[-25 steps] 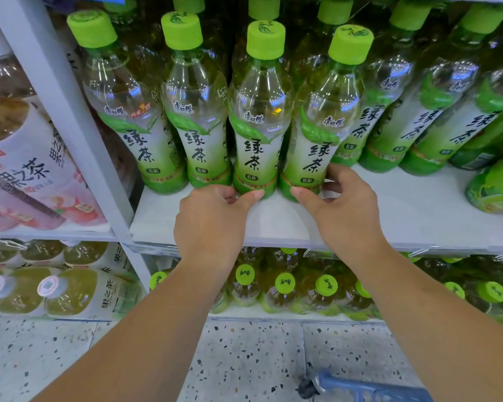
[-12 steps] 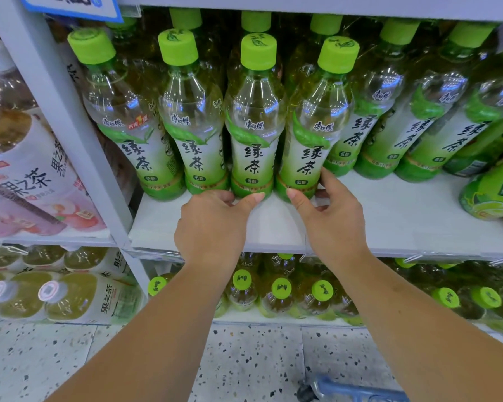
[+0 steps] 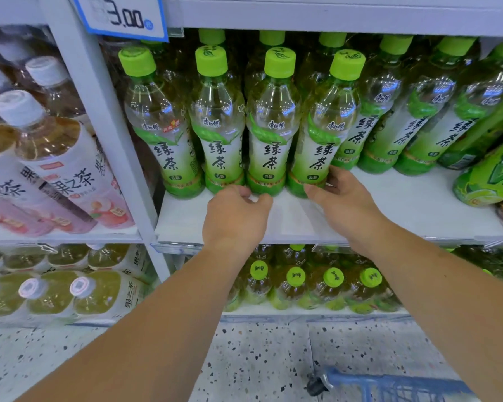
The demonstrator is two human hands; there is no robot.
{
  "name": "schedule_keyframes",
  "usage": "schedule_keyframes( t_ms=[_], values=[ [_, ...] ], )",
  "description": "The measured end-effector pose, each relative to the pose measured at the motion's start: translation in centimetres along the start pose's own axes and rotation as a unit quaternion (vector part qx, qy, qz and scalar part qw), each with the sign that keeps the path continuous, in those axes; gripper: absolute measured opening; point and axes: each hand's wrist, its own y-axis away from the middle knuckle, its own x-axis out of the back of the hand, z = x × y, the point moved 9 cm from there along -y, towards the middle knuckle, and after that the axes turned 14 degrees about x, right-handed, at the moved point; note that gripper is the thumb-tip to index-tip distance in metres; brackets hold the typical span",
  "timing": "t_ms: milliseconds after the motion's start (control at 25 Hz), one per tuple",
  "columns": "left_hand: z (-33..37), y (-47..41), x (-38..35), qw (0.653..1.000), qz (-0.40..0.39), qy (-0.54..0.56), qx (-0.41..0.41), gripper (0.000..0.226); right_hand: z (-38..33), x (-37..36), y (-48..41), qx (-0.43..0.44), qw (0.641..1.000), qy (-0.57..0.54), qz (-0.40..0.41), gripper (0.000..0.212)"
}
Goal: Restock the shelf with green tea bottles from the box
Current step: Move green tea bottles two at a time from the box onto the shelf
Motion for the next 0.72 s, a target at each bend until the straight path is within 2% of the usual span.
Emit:
schedule_keyframes(
  t_ms=[240, 480, 720],
  values=[
    [0.7, 0.7, 0.3, 0.993, -0.110, 0.011, -0.043, 0.060, -0.8, 0.3, 2.2, -0.057, 0.997, -0.012, 0.043, 0.068],
    [-0.6, 3.0, 1.9, 0.979, -0.196, -0.011, -0.057, 0.077, -2.1, -0.5, 6.5, -0.080, 0.991, -0.089, 0.065, 0.034],
    [-2.5, 8.2, 5.9, 0.968, -0.245, -0.025, -0.043, 0.067, -4.5, -0.5, 13.0, -0.126, 0.990, -0.043, 0.041, 0.055]
  ],
)
